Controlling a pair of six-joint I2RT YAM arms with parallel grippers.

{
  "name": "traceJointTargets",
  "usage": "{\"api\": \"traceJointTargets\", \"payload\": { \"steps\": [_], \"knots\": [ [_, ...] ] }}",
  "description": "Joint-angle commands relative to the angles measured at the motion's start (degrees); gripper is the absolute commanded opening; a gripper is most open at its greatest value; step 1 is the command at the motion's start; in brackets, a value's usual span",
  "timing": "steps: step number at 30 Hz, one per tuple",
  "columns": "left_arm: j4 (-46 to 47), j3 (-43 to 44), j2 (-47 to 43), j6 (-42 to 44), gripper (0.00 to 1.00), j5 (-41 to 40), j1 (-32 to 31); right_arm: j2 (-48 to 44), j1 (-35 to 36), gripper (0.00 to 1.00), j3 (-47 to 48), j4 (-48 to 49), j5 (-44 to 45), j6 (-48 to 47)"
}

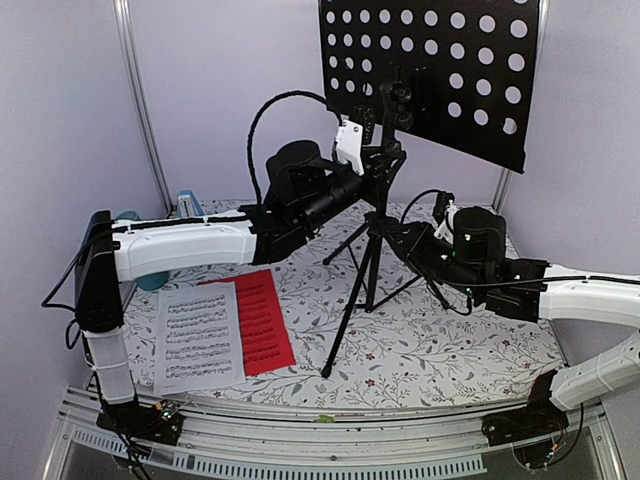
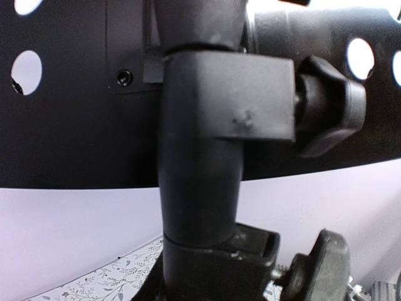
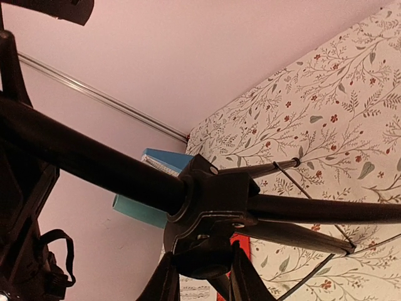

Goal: Set up the instrument practice props

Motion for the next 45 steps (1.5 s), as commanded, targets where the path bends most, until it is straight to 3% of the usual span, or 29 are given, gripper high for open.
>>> {"api": "traceJointTargets", "payload": {
  "steps": [1,10,16,17,22,25,31,36,40,45],
  "knots": [
    [4.4,1.9,-0.9,-0.3,0.0,0.1,-0.5,-2.8,0.0,0.0,-0.2,-2.5,-4.8,17.8],
    [4.6,2.3,-0.3,-0.4,0.0,0.2,-0.5,-3.8,-0.4,0.0,-0.9,1.0,-8.8,30.6],
    [4.5,2.2,-0.3,-0.3,0.0,0.0,-0.5,-2.7,-0.7,0.0,0.1,2.3,-9.3,29.7],
    [4.5,2.1,-0.3,-0.3,0.0,0.0,-0.4,-2.7,-0.7,0.02,0.1,2.4,-9.2,29.2],
    [4.6,1.9,-0.6,0.0,0.0,-0.1,-0.4,-4.4,-1.0,0.35,-0.4,3.5,-7.3,22.8],
    [4.5,1.8,-0.6,0.1,0.0,-0.2,-0.4,-6.2,-1.8,0.5,-0.8,3.9,-6.9,15.8],
    [4.8,1.0,-1.2,0.3,0.0,-0.1,-0.4,-12.0,-3.3,0.64,-4.4,3.3,-4.4,1.2],
    [5.0,0.6,-1.7,0.4,0.0,0.0,-0.3,-14.6,-3.4,0.68,-5.5,4.8,-1.5,-19.1],
    [5.1,0.7,-1.8,0.2,0.0,0.2,-0.3,-13.4,-3.3,0.68,-6.1,7.5,-1.6,-43.1],
    [5.0,0.7,-1.8,0.2,0.0,0.3,-0.3,-11.4,-2.8,0.71,-8.2,12.2,-0.6,-66.1]
  ]
}}
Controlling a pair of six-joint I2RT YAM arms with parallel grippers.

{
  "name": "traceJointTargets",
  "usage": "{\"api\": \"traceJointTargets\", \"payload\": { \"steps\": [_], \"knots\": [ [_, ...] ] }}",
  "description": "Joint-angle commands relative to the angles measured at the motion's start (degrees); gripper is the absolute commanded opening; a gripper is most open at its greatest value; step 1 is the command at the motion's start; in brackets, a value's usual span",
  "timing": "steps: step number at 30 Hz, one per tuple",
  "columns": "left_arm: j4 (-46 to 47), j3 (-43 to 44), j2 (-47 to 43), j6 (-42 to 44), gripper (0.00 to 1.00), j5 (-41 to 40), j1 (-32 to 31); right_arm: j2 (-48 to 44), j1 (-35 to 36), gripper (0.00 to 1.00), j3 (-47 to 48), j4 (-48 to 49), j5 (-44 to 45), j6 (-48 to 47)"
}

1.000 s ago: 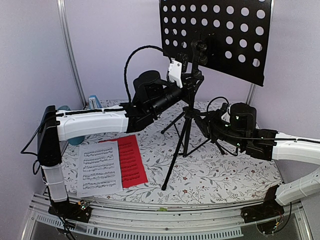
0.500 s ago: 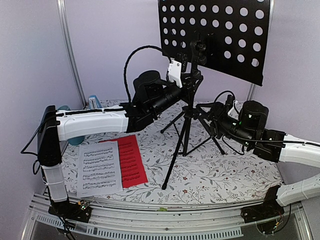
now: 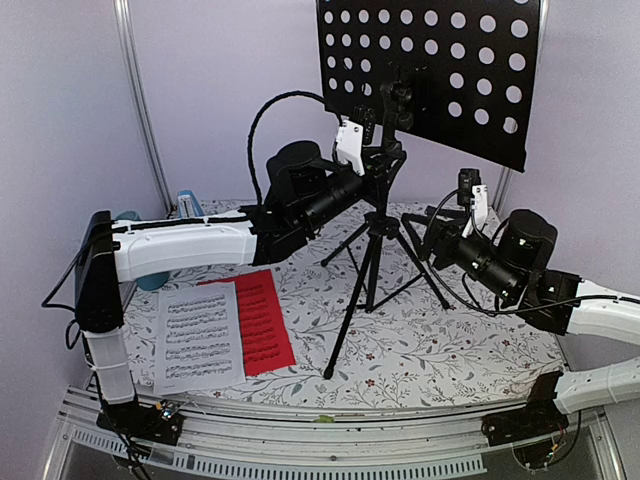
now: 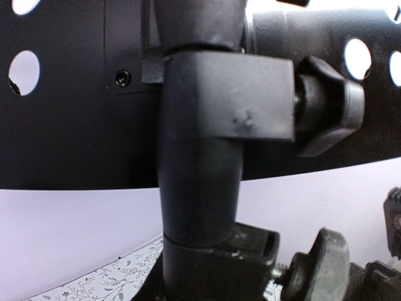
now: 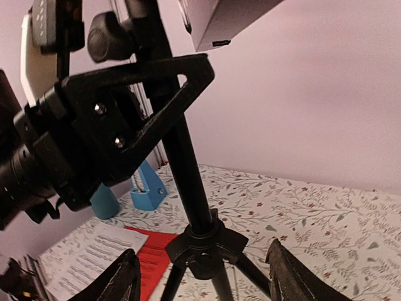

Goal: Set up the instrument practice props

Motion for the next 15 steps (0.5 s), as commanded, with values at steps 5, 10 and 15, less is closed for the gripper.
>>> {"api": "traceJointTargets", "payload": {
  "steps": [5,10,15],
  "knots": [
    [4.8,0.8,-1.8,0.3,0.0,0.3,-0.1,2.9,0.9,0.7,-3.0,6.4,1.5,-45.7],
    [4.9,1.1,-1.5,0.3,0.0,0.4,-0.1,3.8,1.3,0.7,-3.2,6.1,1.7,-55.9],
    [4.9,1.4,-1.3,0.4,0.0,0.4,-0.1,6.4,2.2,0.65,-2.3,5.7,3.4,-61.8]
  ]
}}
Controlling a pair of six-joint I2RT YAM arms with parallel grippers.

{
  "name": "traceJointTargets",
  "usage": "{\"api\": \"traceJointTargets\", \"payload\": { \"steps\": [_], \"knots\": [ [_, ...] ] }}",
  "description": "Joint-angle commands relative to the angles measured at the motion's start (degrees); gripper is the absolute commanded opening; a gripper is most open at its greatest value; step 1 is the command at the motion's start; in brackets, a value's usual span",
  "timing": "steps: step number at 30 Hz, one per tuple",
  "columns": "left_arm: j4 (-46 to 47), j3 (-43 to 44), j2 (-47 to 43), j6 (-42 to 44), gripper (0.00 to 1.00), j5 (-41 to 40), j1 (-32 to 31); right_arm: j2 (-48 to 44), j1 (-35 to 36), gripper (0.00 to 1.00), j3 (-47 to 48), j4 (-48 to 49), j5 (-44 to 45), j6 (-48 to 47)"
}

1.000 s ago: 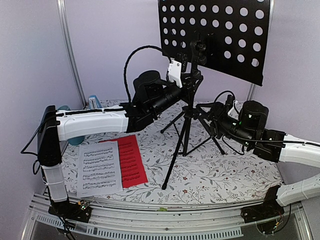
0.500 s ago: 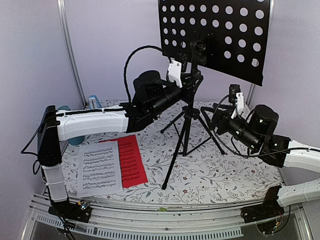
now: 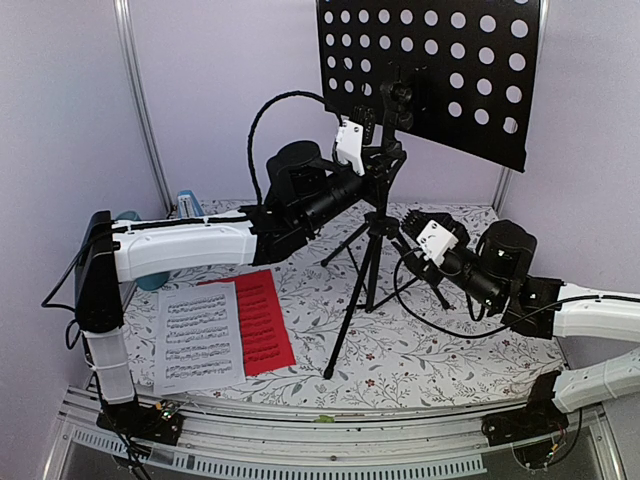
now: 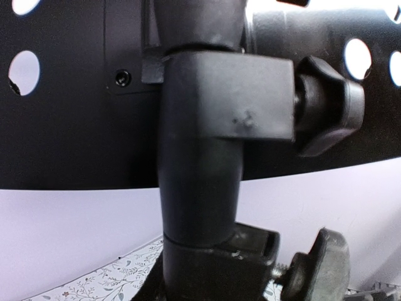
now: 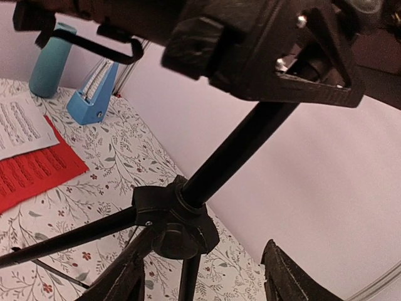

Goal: Set up the instrument practice props

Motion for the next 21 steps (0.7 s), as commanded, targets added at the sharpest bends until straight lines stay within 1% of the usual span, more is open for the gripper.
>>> {"api": "traceJointTargets", "payload": {
  "steps": [1,5,11,17,21],
  "knots": [
    [4.8,1.4,-1.3,0.4,0.0,0.4,-0.1,2.7,1.1,0.64,0.7,1.0,2.2,-10.1],
    [4.8,1.5,-1.3,0.3,0.0,0.3,-0.1,4.1,1.4,0.62,1.8,0.7,2.0,-12.3],
    [4.6,1.5,-1.3,0.4,0.0,0.2,-0.1,5.9,1.3,0.52,3.8,1.4,2.7,-14.3],
    [4.4,1.7,-1.3,0.4,0.0,0.2,-0.1,8.2,1.4,0.46,4.4,1.6,3.9,-16.4],
    [4.2,1.9,-1.2,0.4,0.0,0.2,-0.1,8.4,1.4,0.44,4.5,2.0,4.1,-17.2]
  ]
}}
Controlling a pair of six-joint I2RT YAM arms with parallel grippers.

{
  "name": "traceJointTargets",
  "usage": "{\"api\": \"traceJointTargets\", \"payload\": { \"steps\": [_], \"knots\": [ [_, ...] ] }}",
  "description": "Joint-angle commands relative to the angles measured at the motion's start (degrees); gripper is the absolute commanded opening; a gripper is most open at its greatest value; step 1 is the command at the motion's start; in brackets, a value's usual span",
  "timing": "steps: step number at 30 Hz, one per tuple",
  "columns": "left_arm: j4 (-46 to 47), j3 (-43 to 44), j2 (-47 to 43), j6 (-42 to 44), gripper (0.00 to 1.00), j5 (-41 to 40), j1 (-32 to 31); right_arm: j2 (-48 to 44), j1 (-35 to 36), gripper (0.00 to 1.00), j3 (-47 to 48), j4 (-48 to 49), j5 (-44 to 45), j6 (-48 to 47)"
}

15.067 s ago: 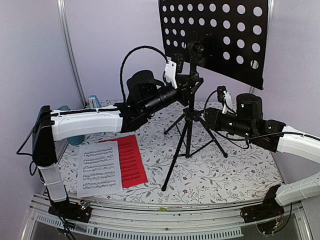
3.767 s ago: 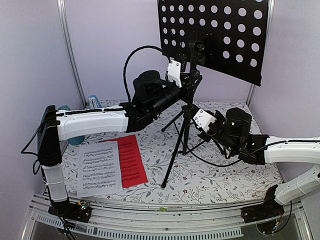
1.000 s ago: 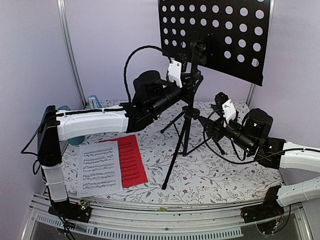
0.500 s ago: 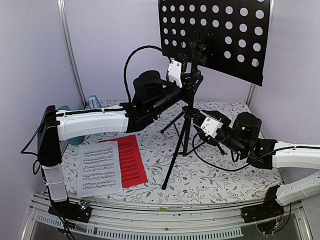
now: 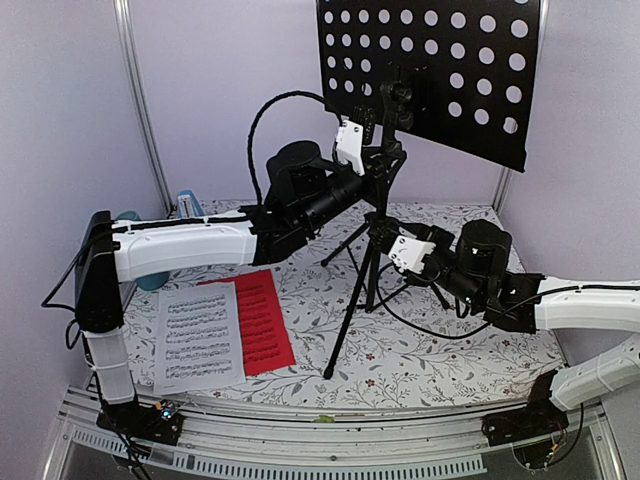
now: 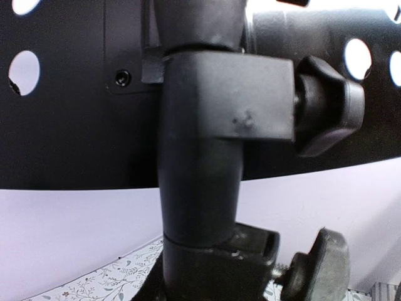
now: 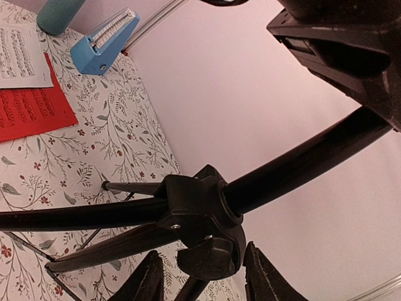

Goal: Set up the instrument practice props

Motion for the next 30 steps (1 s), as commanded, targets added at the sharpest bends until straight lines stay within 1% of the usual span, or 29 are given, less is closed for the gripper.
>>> {"api": "traceJointTargets", "payload": {
  "steps": [1,6,10,14,15,17,22,27,29,30],
  "knots": [
    [4.2,2.0,-1.2,0.4,0.0,0.3,-0.1,0.4,0.4,0.42,1.8,1.7,1.5,-1.5],
    [4.0,2.3,-0.9,0.3,0.0,0.3,-0.1,0.5,0.4,0.36,1.9,2.1,1.2,-1.2],
    [3.9,2.5,-0.7,0.2,0.0,0.4,-0.1,1.4,0.6,0.26,2.2,1.5,1.9,1.4],
    [3.7,2.7,-0.6,0.2,0.0,0.5,-0.1,1.7,0.6,0.2,1.6,1.2,1.6,6.0],
    [3.7,2.7,-0.6,0.3,0.0,0.5,-0.1,1.7,0.6,0.16,1.4,1.1,1.5,7.1],
    [3.6,2.6,-0.6,0.3,0.0,0.5,-0.1,1.9,0.6,0.11,1.4,0.9,2.0,10.0],
    [3.5,2.4,-0.7,0.4,0.0,0.5,-0.1,1.6,0.6,0.0,1.3,-0.5,3.1,21.2],
    [3.4,2.2,-0.9,0.7,0.0,0.5,-0.1,2.0,0.5,0.0,2.6,-4.5,3.9,36.0],
    [3.4,2.2,-0.9,0.8,0.0,0.5,-0.1,2.1,0.5,0.0,2.9,-6.0,3.8,44.0],
    [3.4,2.2,-0.9,0.8,0.0,0.5,-0.1,2.1,0.5,0.0,3.1,-6.6,3.5,46.5]
  ]
}}
